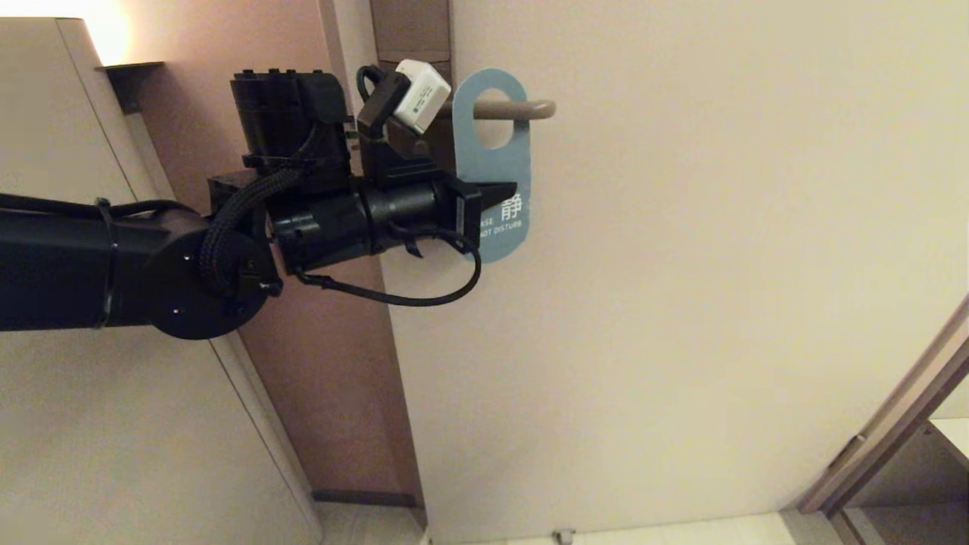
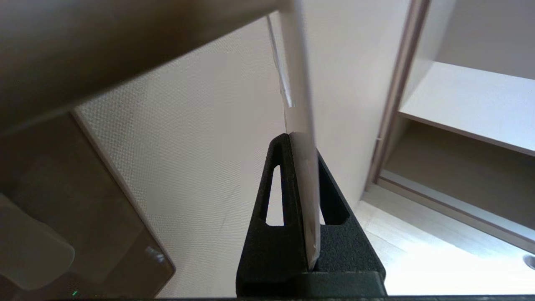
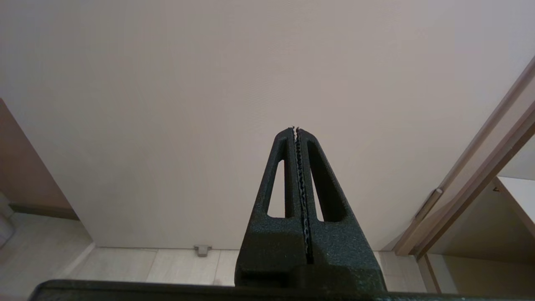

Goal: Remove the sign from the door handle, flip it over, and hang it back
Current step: Take down the sign

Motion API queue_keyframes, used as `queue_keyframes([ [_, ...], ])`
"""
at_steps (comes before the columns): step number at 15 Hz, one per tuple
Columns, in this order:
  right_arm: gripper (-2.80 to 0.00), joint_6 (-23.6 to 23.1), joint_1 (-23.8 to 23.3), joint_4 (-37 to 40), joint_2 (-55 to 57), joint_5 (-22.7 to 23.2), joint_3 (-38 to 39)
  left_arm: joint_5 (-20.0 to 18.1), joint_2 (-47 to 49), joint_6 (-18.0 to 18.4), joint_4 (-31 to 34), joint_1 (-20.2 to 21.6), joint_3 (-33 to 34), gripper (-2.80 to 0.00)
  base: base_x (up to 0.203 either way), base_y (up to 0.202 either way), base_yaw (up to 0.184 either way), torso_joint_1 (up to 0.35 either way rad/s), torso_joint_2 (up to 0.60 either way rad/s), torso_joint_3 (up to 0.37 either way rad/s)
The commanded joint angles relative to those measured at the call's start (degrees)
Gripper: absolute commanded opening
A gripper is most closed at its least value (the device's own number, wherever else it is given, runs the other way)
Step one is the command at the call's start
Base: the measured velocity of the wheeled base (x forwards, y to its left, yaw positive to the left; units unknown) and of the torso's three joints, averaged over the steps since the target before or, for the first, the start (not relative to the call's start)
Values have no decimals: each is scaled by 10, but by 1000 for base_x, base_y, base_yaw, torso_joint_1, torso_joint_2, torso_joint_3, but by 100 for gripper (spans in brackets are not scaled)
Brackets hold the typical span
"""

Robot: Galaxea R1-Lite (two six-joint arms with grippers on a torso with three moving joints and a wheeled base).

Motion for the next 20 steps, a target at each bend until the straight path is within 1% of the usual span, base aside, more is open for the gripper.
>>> queue_keyframes([
  [1,-280,0,0,0,0,0,0,11,3,1,-1,-5,0,-280,0,0,0,0,0,0],
  [5,-280,0,0,0,0,0,0,28,10,3,-2,-5,-1,-280,0,0,0,0,0,0],
  [8,-280,0,0,0,0,0,0,53,24,3,-3,-5,-9,-280,0,0,0,0,0,0],
  [10,-280,0,0,0,0,0,0,66,28,3,-1,-12,-19,-280,0,0,0,0,0,0],
  [13,-280,0,0,0,0,0,0,98,31,3,-1,-21,-28,-280,0,0,0,0,0,0],
  [20,-280,0,0,0,0,0,0,100,30,3,0,-23,-33,-280,0,0,0,0,0,0],
])
